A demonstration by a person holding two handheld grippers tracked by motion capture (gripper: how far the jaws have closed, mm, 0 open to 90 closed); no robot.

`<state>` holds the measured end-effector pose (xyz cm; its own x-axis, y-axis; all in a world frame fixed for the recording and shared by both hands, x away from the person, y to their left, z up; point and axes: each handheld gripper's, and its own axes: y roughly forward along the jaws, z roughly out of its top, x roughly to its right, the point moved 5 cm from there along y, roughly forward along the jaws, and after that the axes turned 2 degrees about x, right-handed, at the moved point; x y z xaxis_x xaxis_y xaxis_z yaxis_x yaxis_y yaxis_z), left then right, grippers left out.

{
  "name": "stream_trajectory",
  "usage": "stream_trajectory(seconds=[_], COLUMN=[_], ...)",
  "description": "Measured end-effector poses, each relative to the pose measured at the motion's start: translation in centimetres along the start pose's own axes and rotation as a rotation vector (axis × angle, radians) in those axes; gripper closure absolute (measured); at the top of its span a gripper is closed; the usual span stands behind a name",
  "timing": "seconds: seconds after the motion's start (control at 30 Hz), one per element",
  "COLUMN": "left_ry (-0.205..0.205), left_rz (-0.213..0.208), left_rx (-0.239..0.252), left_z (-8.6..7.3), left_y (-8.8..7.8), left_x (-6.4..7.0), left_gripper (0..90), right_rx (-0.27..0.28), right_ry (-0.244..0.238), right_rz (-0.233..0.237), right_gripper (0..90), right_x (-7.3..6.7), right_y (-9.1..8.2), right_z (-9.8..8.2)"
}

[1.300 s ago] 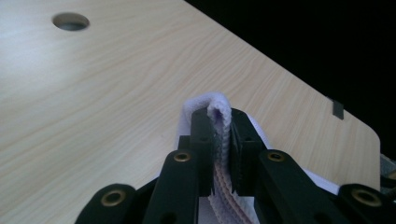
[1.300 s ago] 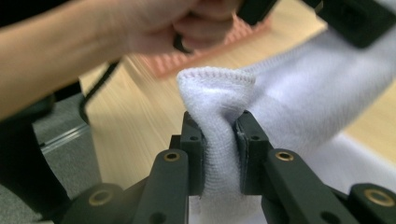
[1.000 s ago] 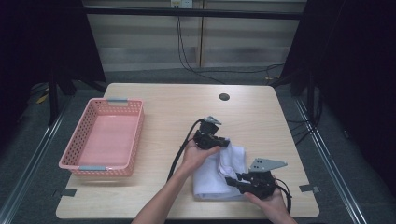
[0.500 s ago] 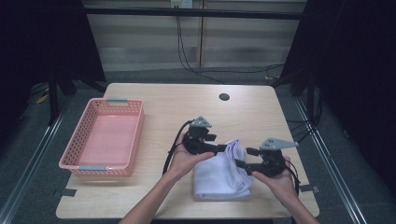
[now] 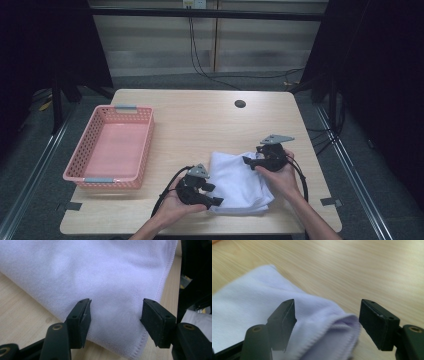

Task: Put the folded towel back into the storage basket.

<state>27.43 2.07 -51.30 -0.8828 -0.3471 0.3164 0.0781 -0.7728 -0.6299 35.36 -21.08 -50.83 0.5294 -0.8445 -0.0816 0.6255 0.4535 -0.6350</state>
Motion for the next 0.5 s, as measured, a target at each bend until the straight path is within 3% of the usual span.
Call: stream_trajectory(seconds=[0.07, 0.13, 0.27, 0.3, 0.4, 0.5], left_ry=[0.003, 0.006, -0.005, -0.012, -0.044, -0.045], left_rz=[0.017, 0.026, 0.042, 0.071, 0.061, 0.057], left_rx=[-0.007, -0.02, -0.035, -0.036, -0.028, -0.039], left_z=[-0.1, -0.9, -2.6, -2.7, -2.6, -2.7], left_y=[-0.3, -0.9, -1.9, -1.9, -1.6, -1.1], left_x=[0.2, 0.5, 0.6, 0.5, 0.4, 0.9], left_gripper=[37.3, 33.5, 30.7, 30.5, 28.2, 27.0], right_rx=[-0.015, -0.041, -0.048, -0.057, -0.071, -0.079], right_ry=[0.012, 0.033, 0.052, 0.047, 0.057, 0.057], right_rz=[0.006, 0.06, 0.104, 0.11, 0.129, 0.148], right_gripper=[27.1, 24.6, 21.4, 21.1, 20.1, 20.4], right_x=[0.9, 1.6, 1.8, 1.8, 1.9, 1.8], right_y=[0.1, 0.4, 0.9, 1.1, 1.4, 1.4], right_z=[-0.5, -1.3, -2.0, -2.0, -2.2, -2.4])
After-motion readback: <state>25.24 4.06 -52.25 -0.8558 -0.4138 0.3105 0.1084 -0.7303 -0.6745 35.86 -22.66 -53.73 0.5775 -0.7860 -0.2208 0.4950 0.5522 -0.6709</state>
